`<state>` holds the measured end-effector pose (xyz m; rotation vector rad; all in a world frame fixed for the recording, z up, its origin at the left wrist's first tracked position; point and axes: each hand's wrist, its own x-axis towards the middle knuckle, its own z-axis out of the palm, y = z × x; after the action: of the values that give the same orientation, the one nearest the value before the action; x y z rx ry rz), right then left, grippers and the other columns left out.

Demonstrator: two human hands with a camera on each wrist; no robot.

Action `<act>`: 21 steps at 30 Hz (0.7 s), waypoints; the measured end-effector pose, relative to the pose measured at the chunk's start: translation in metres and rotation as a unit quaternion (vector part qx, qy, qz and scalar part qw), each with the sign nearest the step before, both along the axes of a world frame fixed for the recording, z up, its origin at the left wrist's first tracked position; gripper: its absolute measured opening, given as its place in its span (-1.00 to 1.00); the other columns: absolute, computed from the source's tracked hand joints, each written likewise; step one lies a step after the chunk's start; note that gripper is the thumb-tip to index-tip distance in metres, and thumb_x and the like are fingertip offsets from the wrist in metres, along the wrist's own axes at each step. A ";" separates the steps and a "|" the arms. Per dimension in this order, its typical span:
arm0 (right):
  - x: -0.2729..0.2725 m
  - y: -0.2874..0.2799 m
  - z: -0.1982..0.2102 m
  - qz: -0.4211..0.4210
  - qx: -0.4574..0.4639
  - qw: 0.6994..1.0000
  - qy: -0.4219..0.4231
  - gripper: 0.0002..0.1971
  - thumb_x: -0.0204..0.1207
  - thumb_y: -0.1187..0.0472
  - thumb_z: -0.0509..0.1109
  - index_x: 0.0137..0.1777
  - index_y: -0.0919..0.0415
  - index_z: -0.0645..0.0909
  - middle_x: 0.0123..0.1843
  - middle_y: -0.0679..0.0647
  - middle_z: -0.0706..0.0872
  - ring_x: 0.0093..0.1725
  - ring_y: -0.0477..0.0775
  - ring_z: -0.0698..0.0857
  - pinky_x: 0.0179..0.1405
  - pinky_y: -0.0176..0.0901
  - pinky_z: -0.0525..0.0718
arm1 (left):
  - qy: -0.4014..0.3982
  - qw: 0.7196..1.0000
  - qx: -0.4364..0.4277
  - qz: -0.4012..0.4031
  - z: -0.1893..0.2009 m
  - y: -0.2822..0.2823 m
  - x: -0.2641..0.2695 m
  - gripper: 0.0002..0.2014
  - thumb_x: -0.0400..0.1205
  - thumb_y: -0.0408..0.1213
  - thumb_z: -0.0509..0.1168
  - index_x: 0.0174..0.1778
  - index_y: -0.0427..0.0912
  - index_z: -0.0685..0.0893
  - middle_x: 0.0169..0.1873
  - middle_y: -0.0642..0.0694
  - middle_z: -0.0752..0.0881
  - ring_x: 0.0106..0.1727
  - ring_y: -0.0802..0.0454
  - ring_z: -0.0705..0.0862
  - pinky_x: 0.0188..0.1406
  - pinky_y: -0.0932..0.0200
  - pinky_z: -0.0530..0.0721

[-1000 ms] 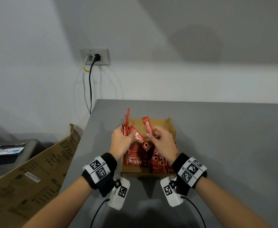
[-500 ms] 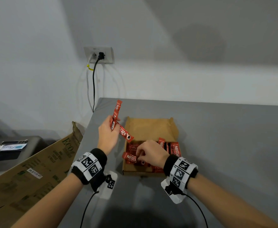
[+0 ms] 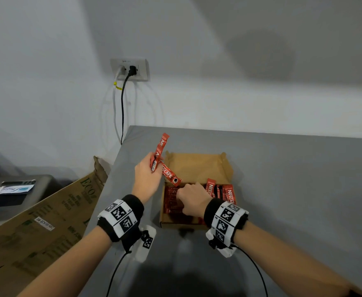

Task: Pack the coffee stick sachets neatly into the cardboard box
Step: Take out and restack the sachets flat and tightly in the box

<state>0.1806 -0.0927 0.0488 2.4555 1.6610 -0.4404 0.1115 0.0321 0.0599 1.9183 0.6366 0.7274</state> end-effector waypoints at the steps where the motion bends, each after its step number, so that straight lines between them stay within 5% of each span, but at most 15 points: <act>1: -0.001 0.002 -0.001 -0.002 -0.002 1.000 -0.004 -0.83 0.48 0.34 0.32 0.06 0.24 0.58 0.07 0.18 0.69 0.10 0.25 0.65 0.26 0.13 0.43 | 0.003 1.000 0.001 -0.002 0.000 -0.001 0.000 -0.90 0.64 -0.48 0.19 -0.06 -0.36 0.62 -0.37 -0.14 0.57 -0.42 0.13 0.48 -0.44 0.48 0.48; 16: -0.001 -0.007 -0.010 -0.010 0.031 0.999 0.004 -0.71 0.45 0.19 0.41 0.14 0.24 0.53 0.11 0.20 0.68 0.08 0.28 0.68 0.00 0.05 0.59 | 0.036 0.999 0.022 -0.019 -0.004 -0.005 -0.001 -0.97 0.57 -0.46 0.31 -0.15 -0.35 0.64 -0.39 -0.17 0.61 -0.41 0.09 0.50 -0.40 0.45 0.52; 21: 0.018 -0.019 0.001 -0.125 0.157 0.973 0.111 -0.72 0.46 -0.01 0.42 0.01 0.12 0.48 -0.12 -0.01 0.66 -0.12 0.04 0.67 -0.11 -0.11 0.67 | 0.049 0.998 0.006 -0.040 -0.006 -0.001 -0.011 -0.97 0.52 -0.43 0.39 -0.20 -0.24 0.66 -0.41 -0.12 0.67 -0.41 0.12 0.59 -0.33 0.37 0.61</act>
<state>0.1990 -0.1120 0.0495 2.9662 1.6132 -0.5373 0.1001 0.0311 0.0535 1.9891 0.6135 0.5911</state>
